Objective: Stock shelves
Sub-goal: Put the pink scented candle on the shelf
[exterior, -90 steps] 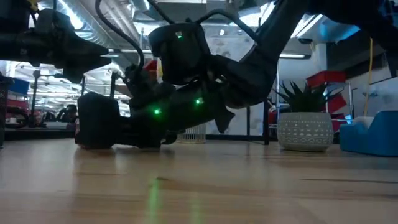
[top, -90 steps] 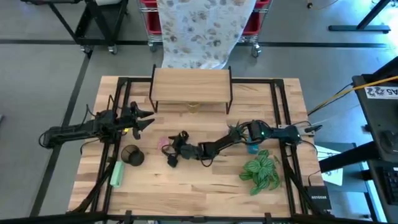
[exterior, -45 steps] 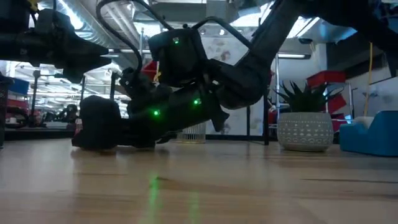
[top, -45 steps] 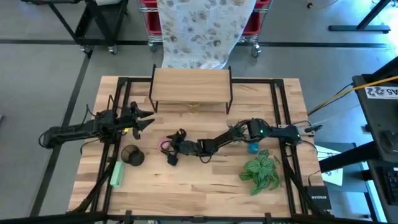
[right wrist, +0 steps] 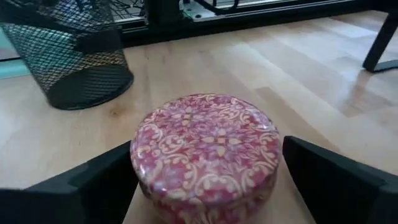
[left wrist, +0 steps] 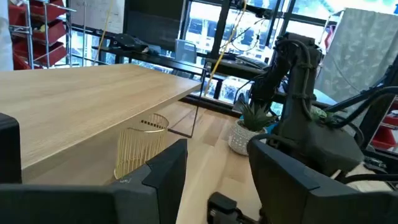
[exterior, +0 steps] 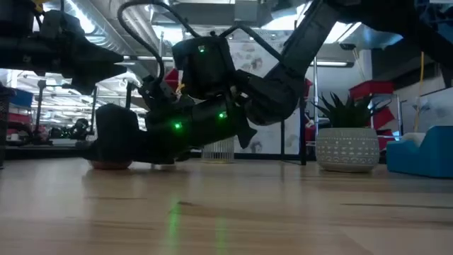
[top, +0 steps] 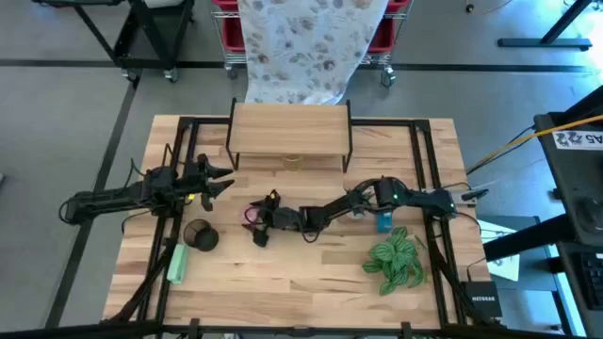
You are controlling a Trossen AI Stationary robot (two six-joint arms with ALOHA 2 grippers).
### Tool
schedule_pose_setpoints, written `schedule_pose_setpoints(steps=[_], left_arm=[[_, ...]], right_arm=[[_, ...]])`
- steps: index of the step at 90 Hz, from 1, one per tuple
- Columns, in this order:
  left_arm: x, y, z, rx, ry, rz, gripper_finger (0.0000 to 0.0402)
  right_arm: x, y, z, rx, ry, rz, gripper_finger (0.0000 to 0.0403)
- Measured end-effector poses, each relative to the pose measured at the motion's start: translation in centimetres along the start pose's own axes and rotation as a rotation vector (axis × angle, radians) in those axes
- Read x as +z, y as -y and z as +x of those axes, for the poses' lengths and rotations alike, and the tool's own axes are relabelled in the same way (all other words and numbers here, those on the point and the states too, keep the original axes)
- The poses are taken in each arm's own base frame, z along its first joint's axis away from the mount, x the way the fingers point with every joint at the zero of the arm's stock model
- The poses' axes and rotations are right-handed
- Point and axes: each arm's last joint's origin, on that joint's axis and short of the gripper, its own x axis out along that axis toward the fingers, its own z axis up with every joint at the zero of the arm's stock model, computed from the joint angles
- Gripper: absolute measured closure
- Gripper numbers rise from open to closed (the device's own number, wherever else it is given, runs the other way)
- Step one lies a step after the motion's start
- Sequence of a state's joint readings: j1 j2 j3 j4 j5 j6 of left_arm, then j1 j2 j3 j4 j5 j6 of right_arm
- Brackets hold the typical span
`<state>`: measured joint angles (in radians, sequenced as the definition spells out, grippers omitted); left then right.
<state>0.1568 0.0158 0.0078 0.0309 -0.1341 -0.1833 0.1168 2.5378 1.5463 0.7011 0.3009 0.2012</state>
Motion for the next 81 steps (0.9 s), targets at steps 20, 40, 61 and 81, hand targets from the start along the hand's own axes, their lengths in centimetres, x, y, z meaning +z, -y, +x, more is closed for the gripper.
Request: schedule_pose_setpoints(steps=[20,40,61,81], left_arm=[[0.0,0.0,0.0,0.0,0.0,0.0,0.0244],[0.0,0.0,0.0,0.0,0.0,0.0,0.0244],[0.0,0.0,0.0,0.0,0.0,0.0,0.0244],[0.0,0.0,0.0,0.0,0.001,0.0,0.0244]], right_arm=[[0.0,0.2,0.1,0.026,-0.005,-0.002,0.0105],[0.0,0.2,0.1,0.016,-0.003,-0.022,0.0127],[1.0,-0.2,-0.3,0.019,-0.002,-0.026,0.0127],[5.2,-1.5,-1.8,0.061,0.018,-0.071,0.0127]])
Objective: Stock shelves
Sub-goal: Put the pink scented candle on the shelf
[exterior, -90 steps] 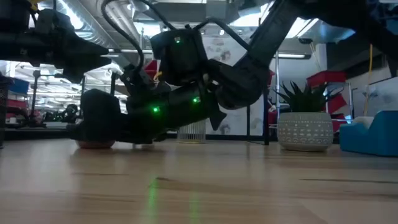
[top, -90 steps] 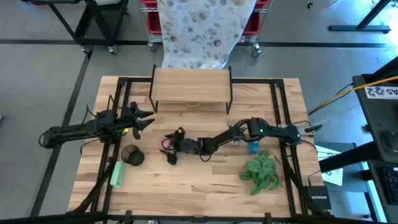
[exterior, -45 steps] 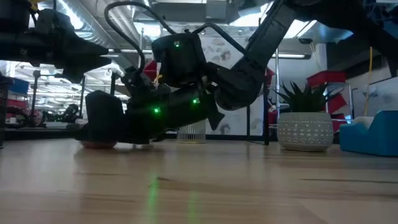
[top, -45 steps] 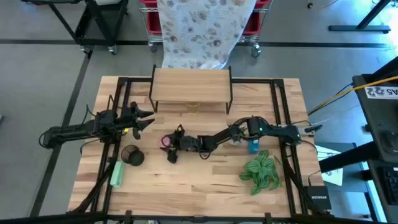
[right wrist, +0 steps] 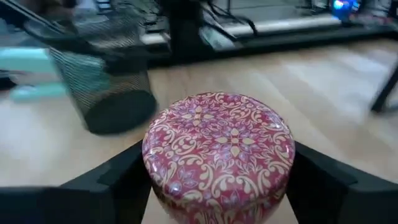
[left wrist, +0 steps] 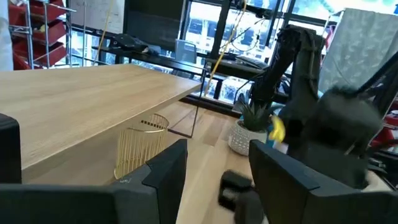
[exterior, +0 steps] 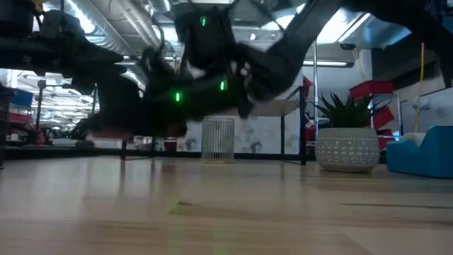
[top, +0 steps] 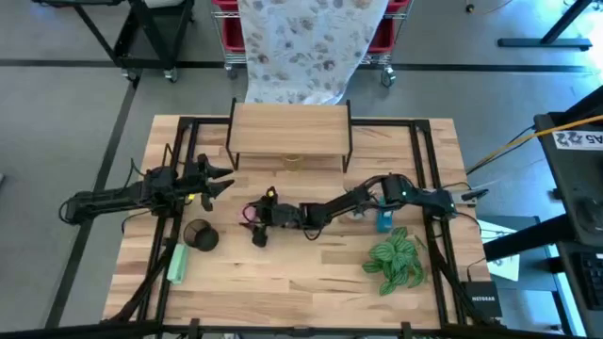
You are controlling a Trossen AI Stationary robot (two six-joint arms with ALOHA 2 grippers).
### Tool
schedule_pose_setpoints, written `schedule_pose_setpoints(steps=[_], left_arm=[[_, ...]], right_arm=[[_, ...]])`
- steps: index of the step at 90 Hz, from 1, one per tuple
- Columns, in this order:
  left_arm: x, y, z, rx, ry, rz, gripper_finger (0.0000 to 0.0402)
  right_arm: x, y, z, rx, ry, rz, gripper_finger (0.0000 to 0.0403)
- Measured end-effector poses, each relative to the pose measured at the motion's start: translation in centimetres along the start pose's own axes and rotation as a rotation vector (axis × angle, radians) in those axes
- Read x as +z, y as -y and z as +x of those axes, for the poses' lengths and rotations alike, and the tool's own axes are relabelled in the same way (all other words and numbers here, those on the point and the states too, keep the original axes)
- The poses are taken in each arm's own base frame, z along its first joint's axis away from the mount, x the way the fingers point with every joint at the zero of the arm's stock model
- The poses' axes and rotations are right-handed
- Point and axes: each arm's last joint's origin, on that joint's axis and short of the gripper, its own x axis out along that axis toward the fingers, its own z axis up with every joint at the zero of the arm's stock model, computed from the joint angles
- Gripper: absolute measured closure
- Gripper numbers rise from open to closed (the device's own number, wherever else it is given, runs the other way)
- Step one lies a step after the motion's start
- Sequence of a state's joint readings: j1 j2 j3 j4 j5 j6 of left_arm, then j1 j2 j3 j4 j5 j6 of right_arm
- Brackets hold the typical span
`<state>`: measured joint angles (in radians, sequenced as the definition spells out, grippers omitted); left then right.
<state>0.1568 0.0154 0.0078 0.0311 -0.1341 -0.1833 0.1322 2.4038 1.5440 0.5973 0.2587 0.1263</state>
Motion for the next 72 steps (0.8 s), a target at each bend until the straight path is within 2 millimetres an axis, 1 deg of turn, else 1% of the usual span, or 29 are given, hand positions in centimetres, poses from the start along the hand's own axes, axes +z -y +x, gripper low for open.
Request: schedule_pose_setpoints(steps=[10,18,26,36,47,54,63,72], left_arm=[[0.0,0.0,0.0,0.0,0.0,0.0,0.0244],[0.0,0.0,0.0,0.0,0.0,0.0,0.0244],[0.0,0.0,0.0,0.0,0.0,0.0,0.0244],[0.0,0.0,0.0,0.0,0.0,0.0,0.0244],[0.0,0.0,0.0,0.0,0.0,0.0,0.0244],[0.0,0.0,0.0,0.0,0.0,0.0,0.0244],[0.0,0.0,0.0,0.0,0.0,0.0,0.0244],[0.0,0.0,0.0,0.0,0.0,0.0,0.0244]], right_arm=[[2.6,-0.1,-1.1,0.008,-0.022,-0.062,0.0127],[5.1,0.1,-2.4,0.001,-0.057,-0.122,0.0127],[7.6,0.7,-3.8,-0.034,-0.085,-0.189,0.0127],[10.7,2.1,-5.7,-0.082,-0.106,-0.259,0.0126],[14.2,4.7,-7.8,-0.138,-0.09,-0.265,0.0119],[15.9,6.7,-8.8,-0.181,-0.076,-0.256,0.012],[17.1,9.5,-9.5,-0.238,-0.08,-0.248,0.0124],[17.3,12.4,-9.5,-0.26,-0.089,-0.223,0.0124]])
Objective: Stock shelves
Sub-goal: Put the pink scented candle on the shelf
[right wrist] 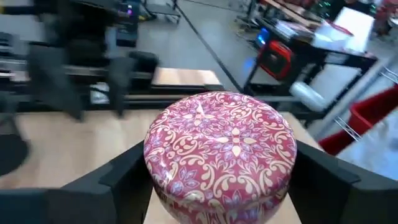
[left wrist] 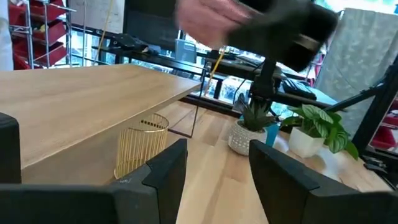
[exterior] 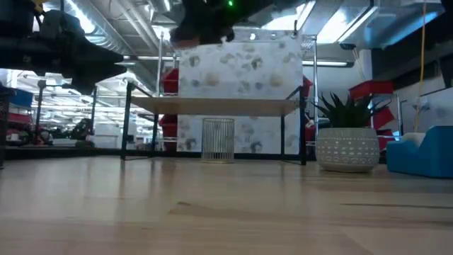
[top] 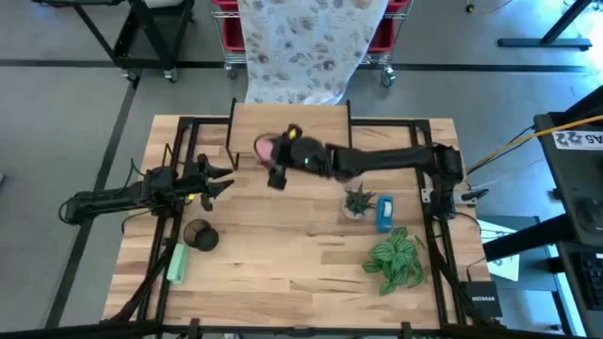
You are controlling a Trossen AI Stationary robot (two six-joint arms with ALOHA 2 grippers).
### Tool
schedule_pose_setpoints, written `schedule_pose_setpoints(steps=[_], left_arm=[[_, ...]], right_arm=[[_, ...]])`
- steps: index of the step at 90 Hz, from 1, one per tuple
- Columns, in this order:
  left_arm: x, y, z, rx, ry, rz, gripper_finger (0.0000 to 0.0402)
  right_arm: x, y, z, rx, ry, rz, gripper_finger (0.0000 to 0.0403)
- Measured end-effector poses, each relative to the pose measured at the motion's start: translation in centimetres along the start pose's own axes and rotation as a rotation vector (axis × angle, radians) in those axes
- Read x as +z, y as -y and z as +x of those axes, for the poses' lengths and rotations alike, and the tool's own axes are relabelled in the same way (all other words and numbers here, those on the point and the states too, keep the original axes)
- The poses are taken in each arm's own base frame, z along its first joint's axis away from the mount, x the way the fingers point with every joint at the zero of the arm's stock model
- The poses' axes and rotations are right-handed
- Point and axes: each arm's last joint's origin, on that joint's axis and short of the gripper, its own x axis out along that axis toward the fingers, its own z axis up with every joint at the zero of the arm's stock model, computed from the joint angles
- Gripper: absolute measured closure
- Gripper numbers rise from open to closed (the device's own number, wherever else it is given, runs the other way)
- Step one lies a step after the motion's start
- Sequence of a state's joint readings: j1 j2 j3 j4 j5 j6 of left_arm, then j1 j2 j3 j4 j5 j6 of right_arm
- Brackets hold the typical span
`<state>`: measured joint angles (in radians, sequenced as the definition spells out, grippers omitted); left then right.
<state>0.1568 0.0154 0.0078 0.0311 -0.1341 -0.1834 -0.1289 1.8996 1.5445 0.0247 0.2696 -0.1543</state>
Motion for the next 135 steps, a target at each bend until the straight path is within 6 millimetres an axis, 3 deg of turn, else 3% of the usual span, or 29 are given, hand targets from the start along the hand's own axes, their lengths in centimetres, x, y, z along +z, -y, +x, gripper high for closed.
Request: schedule_pose_setpoints(steps=[28,44,72,101,119,135], left_arm=[[0.0,0.0,0.0,0.0,0.0,0.0,0.0244],[0.0,0.0,0.0,0.0,0.0,0.0,0.0244],[0.0,0.0,0.0,0.0,0.0,0.0,0.0244],[0.0,0.0,0.0,0.0,0.0,0.0,0.0244],[0.0,0.0,0.0,0.0,-0.001,0.0,0.0244],[0.0,0.0,0.0,0.0,-0.001,0.0,0.0244]], right_arm=[[-3.5,6.2,1.4,-0.039,-0.024,0.132,0.0122],[-5.8,7.3,1.7,-0.056,-0.011,0.18,0.0122],[-6.9,9.6,1.8,-0.049,-0.033,0.234,0.0122],[-7.4,9.4,1.8,0.025,-0.075,0.235,0.0121],[-9.5,8.8,1.7,0.083,-0.073,0.261,0.0119],[-10.1,8.5,1.4,0.101,0.029,0.302,0.0118]])
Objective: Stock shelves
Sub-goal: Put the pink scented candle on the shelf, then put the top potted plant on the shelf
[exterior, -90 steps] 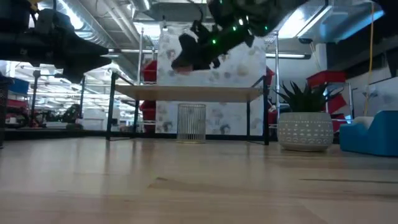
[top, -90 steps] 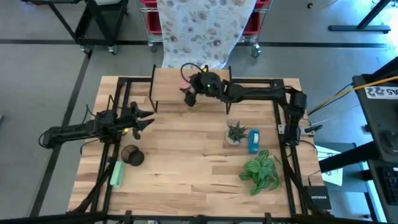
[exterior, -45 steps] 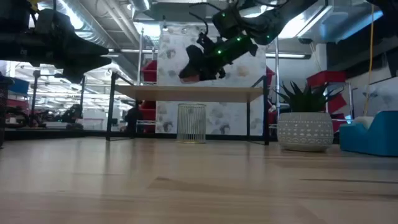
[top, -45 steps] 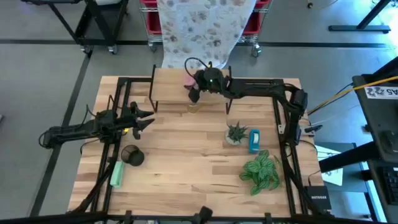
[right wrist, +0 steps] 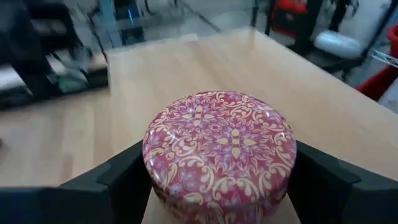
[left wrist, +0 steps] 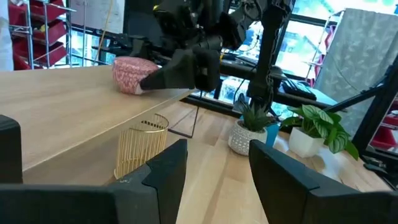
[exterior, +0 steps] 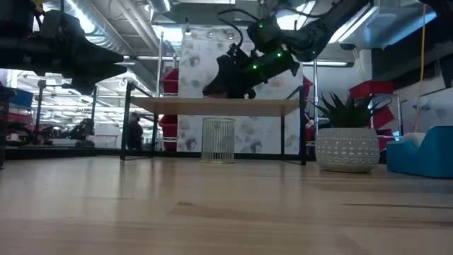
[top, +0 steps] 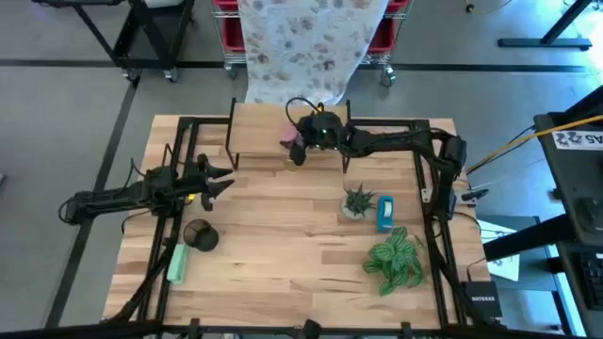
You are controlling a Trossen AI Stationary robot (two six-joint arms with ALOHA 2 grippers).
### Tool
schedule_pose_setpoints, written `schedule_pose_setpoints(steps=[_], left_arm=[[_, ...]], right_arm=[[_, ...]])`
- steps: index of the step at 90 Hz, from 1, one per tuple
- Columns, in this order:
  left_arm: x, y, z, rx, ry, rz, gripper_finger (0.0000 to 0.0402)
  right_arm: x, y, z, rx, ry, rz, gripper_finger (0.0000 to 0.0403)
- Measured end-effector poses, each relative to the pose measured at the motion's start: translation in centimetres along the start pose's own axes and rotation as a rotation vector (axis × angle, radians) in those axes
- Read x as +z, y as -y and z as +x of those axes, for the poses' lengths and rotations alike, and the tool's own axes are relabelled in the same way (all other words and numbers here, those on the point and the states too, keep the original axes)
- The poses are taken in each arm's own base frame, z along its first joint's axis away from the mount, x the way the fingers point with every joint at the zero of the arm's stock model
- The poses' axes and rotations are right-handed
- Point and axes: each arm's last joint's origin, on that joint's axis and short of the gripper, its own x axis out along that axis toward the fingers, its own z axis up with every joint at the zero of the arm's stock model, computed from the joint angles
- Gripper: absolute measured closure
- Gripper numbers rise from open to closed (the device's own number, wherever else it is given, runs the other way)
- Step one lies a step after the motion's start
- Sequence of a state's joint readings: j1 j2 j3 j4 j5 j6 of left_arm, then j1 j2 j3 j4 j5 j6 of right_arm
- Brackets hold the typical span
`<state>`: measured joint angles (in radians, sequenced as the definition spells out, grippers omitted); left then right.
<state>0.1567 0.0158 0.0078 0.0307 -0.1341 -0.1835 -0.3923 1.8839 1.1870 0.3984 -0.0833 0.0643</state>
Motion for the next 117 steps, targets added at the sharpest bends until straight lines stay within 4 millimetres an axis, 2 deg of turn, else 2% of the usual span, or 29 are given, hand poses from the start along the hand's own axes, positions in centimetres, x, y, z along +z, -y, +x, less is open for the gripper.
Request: schedule_pose_setpoints(steps=[46,93,117], left_arm=[[0.0,0.0,0.0,0.0,0.0,0.0,0.0244],[0.0,0.0,0.0,0.0,0.0,0.0,0.0244],[0.0,0.0,0.0,0.0,0.0,0.0,0.0244]], right_arm=[[-0.6,0.0,-0.1,0.0,-0.059,0.011,0.0113],[-0.8,0.1,-0.1,-0.025,-0.078,0.012,0.0034],[1.5,0.1,0.2,-0.05,-0.049,-0.041,0.0009]])
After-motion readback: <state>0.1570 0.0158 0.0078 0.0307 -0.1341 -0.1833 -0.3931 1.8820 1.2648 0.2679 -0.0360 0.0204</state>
